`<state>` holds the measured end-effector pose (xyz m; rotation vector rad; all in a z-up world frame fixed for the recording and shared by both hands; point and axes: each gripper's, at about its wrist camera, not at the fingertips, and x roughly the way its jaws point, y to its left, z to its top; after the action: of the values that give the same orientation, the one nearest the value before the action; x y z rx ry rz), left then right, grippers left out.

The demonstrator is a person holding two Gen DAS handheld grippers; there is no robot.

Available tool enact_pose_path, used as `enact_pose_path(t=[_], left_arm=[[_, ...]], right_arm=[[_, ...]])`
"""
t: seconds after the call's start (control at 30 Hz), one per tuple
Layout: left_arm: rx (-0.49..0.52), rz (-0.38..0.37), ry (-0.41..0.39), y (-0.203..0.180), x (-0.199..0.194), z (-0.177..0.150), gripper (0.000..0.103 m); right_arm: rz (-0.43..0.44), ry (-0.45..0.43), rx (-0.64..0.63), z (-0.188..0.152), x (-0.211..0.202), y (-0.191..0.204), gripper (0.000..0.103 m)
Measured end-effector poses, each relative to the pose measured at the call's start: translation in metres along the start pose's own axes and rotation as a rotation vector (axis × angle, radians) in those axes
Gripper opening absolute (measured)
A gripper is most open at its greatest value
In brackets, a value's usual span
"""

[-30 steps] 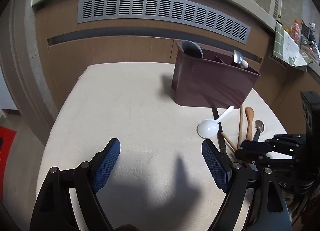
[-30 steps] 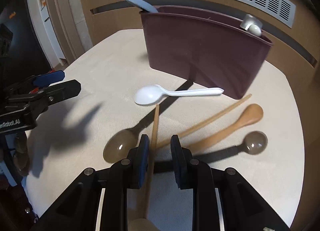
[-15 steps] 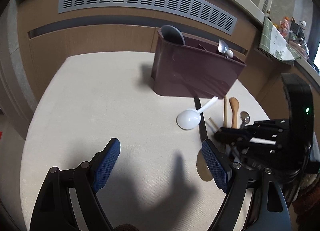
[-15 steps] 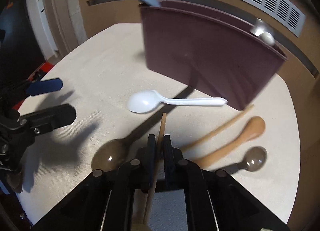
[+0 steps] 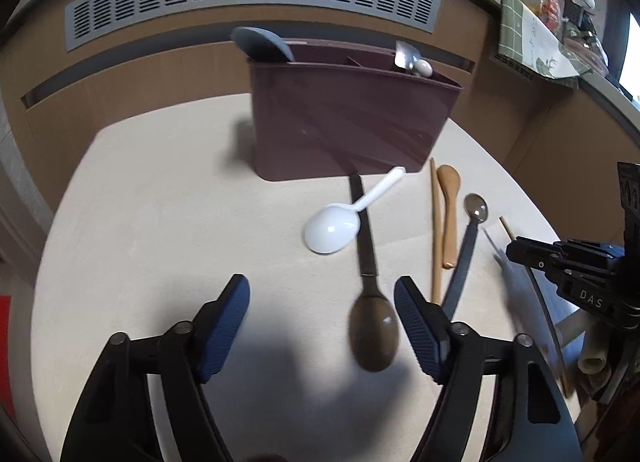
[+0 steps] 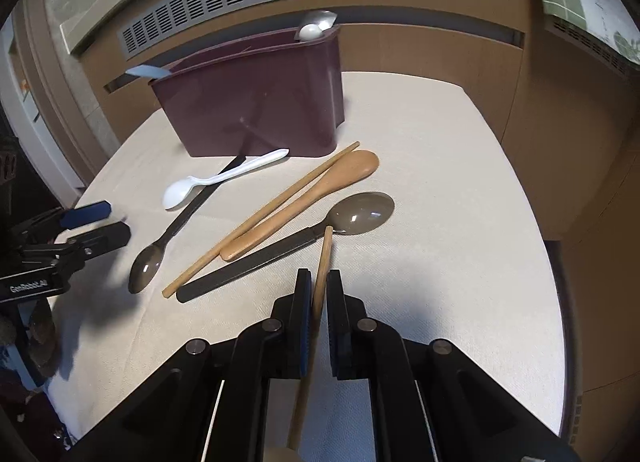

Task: Organize utensils
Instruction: 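Move the left tool to the brown black-handled spoon while the right tool holds the chopstick, then grasp the brown black-handled spoon with the left tool and lift it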

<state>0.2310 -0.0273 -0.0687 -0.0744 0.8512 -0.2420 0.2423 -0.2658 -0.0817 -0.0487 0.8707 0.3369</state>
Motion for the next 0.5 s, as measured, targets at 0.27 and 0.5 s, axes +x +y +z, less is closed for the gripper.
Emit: enact_pose_path(t=[0.27, 0.5], left_arm=[[0.091, -0.023, 0.141, -0.028, 0.044, 0.02, 0.034], [0.151, 0.004, 0.14, -0.031, 0.042, 0.019, 0.013]], right_arm=[[-0.002, -0.027, 0.011, 0.002, -0.004, 0.006, 0.006], [-0.011, -0.028, 0.015, -0.001, -0.006, 0.001, 0.007]])
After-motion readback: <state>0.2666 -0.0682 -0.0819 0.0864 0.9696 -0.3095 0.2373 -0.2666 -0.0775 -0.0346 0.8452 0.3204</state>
